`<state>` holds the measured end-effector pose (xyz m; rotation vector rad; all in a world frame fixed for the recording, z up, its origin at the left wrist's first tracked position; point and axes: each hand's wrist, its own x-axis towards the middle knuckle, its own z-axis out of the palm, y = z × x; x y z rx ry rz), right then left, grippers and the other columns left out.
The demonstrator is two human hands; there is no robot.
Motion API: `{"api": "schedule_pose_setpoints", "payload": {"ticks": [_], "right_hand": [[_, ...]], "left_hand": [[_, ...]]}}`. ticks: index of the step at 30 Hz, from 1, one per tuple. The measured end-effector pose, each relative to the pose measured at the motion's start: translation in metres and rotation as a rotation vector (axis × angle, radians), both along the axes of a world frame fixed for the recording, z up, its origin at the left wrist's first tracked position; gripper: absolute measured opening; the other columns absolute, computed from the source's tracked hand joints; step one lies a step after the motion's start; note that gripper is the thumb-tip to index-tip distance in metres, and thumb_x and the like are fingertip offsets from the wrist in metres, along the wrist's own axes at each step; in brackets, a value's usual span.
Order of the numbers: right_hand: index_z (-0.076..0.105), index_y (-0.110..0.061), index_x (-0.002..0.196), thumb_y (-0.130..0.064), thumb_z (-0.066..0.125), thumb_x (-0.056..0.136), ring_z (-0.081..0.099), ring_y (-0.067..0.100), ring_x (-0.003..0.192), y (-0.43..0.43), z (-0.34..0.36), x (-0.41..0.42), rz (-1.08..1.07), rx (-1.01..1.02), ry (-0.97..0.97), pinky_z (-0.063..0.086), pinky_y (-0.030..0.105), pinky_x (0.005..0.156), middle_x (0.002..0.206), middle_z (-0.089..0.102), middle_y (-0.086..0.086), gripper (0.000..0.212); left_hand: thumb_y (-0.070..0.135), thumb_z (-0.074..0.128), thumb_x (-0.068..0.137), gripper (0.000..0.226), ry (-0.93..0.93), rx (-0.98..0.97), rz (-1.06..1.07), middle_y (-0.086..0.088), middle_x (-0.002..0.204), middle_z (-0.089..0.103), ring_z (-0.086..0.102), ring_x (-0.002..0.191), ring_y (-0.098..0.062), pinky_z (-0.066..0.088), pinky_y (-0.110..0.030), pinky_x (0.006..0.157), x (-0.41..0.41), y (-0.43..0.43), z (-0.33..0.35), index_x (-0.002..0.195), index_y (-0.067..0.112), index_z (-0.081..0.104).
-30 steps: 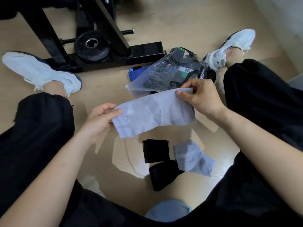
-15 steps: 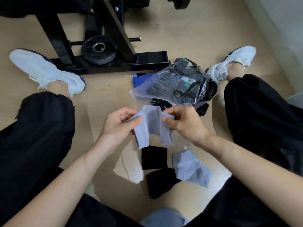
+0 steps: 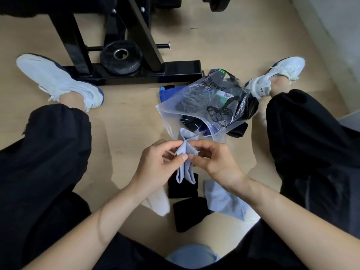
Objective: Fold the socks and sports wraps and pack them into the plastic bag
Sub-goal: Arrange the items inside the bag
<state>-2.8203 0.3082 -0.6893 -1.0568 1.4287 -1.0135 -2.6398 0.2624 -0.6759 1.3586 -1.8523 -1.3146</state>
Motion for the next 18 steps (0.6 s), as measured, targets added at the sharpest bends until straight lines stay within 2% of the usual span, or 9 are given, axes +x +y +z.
{"api": "schedule_pose_setpoints", "payload": {"ticks": [4,7,10,13,15,18], "right_hand": [[0.074,-0.014,0.110,-0.006,0.070,0.088,0.068,0.020,0.093,-0.003,0.002,-0.002,-0.016,0.023,-0.156,0.054,0.045,0.094,0.105,0.075,0.010,0.024],[0.074,-0.013,0.105,-0.020,0.076,0.081,0.066,0.021,0.086,-0.004,0.003,-0.005,-0.070,0.041,-0.206,0.054,0.040,0.084,0.099,0.073,0.018,0.025],[0.074,-0.012,0.102,-0.016,0.082,0.078,0.062,0.017,0.079,-0.005,0.000,-0.009,-0.048,-0.011,-0.054,0.049,0.038,0.075,0.094,0.073,0.015,0.026],[0.072,-0.008,0.103,-0.002,0.078,0.080,0.060,0.005,0.071,-0.006,0.000,-0.015,0.056,-0.061,0.101,0.046,0.021,0.068,0.085,0.072,0.006,0.024],[0.072,-0.011,0.102,-0.002,0.077,0.081,0.057,0.005,0.065,-0.007,0.002,-0.019,0.140,-0.080,0.238,0.047,0.024,0.063,0.083,0.071,0.006,0.024],[0.072,-0.015,0.101,-0.004,0.076,0.081,0.062,0.011,0.072,-0.005,0.007,-0.024,0.279,-0.078,0.352,0.054,0.035,0.068,0.085,0.070,0.000,0.023]], "left_hand": [[0.008,0.076,0.087,0.038,0.027,-0.052,-0.061,0.001,0.102,0.068,0.071,0.085,-0.011,0.053,-0.016,0.073,-0.005,-0.002,-0.002,0.125,0.014,0.071],[0.003,0.076,0.085,0.046,0.092,0.011,-0.125,-0.002,0.105,0.068,0.070,0.088,-0.013,0.056,-0.017,0.076,-0.005,0.001,-0.001,0.130,0.013,0.068],[0.015,0.071,0.082,0.042,0.138,0.103,-0.126,0.006,0.098,0.077,0.073,0.089,-0.009,0.056,-0.018,0.079,-0.002,0.001,0.004,0.123,0.022,0.070],[0.019,0.070,0.081,0.032,0.107,0.046,-0.125,0.010,0.095,0.078,0.072,0.086,-0.008,0.052,-0.015,0.074,0.003,-0.004,0.008,0.112,0.027,0.074],[0.018,0.071,0.079,0.029,0.085,-0.040,-0.075,0.008,0.091,0.076,0.070,0.082,-0.010,0.054,-0.020,0.069,0.008,-0.010,0.010,0.107,0.025,0.076],[0.026,0.076,0.076,0.039,-0.015,-0.286,-0.142,0.010,0.105,0.069,0.066,0.097,-0.012,0.057,-0.029,0.076,0.017,-0.020,0.011,0.115,0.022,0.074]]}}
